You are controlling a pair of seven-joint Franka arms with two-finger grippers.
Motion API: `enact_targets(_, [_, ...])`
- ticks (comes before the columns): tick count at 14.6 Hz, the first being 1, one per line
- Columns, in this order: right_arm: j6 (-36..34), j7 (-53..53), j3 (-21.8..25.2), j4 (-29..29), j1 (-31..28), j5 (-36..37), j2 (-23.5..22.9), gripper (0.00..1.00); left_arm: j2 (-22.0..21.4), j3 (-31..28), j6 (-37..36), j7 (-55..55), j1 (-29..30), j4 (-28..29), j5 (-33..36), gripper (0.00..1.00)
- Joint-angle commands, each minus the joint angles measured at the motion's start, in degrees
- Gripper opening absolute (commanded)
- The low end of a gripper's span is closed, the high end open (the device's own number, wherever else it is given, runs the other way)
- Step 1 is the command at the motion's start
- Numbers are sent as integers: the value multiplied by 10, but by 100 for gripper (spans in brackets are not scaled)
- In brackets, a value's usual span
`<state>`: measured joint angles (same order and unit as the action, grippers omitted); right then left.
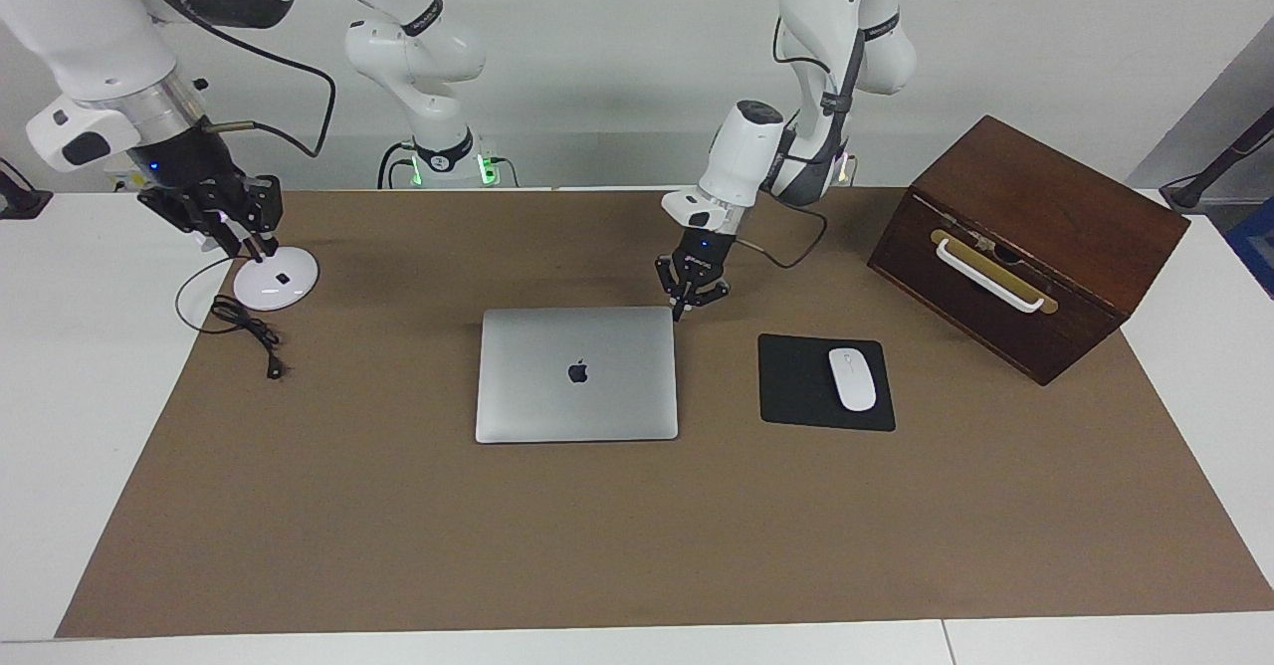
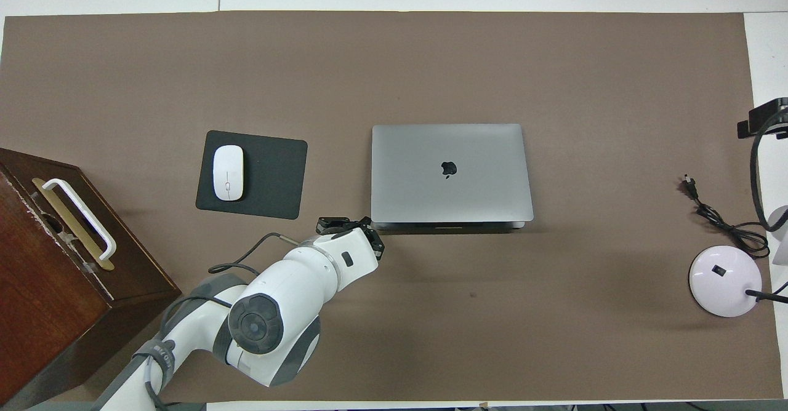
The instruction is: Close laptop with both arms
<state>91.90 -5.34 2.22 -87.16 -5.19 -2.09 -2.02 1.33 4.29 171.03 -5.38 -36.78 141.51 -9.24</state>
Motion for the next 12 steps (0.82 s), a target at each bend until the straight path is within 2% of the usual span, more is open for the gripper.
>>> enact_targets(1, [-28, -7, -7, -9, -10, 23, 29, 100, -66, -2, -100, -6, 10, 2, -10, 0])
enact_targets(5, [-19, -5, -5, -31, -13, 26, 36, 100, -109, -3, -244, -7, 27, -32, -10, 0])
enact_targets(7, [2, 6, -10, -59, -7, 25, 38, 100, -128, -3, -352, -8, 63, -74, -10, 0])
enact_targets(10, [41, 27, -13, -104, 8, 20, 57, 100, -133, -4, -490, -3, 121, -147, -6, 0])
enact_targets(12, [41, 25, -13, -106, 10, 20, 58, 100, -133, -4, -525, -2, 152, -173, -3, 0])
